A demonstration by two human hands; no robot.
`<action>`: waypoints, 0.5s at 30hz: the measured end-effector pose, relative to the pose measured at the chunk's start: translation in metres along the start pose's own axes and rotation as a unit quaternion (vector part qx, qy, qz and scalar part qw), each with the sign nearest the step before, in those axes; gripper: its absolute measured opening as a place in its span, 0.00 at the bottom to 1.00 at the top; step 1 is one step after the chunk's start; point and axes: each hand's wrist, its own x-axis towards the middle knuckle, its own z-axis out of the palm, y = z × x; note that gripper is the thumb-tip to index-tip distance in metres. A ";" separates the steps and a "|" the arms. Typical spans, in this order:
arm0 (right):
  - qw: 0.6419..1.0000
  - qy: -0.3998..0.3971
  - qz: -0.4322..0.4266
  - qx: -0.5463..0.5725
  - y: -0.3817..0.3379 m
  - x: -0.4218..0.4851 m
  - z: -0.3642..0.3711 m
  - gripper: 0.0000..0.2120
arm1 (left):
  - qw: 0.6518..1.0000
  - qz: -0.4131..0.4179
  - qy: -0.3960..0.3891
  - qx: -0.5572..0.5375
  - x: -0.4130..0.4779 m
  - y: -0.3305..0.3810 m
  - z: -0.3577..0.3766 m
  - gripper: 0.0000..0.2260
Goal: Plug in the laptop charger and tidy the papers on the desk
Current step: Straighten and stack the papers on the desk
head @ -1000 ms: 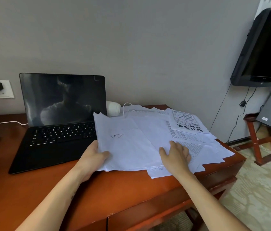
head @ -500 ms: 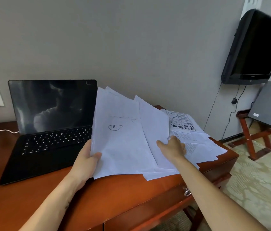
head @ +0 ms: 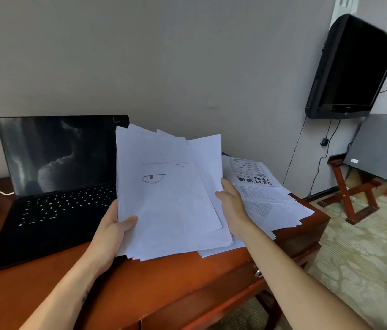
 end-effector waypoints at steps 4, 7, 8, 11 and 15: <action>0.999 -0.032 0.007 -0.002 0.002 -0.001 0.014 0.27 | 0.999 0.017 -0.019 0.032 -0.006 0.002 0.002 0.22; 0.999 -0.033 -0.009 0.005 0.000 -0.003 0.023 0.23 | 0.997 0.025 -0.032 0.071 -0.008 0.003 0.002 0.22; 0.999 -0.035 -0.020 0.001 -0.002 -0.004 0.027 0.23 | 0.995 0.025 -0.041 0.083 -0.009 0.004 0.003 0.21; 0.997 -0.064 -0.034 -0.005 -0.002 -0.005 0.035 0.24 | 0.991 0.025 -0.067 0.114 -0.012 0.006 0.007 0.19; 0.989 -0.063 -0.069 -0.111 0.014 0.013 0.028 0.21 | 0.992 0.030 -0.042 0.119 -0.007 0.004 0.009 0.20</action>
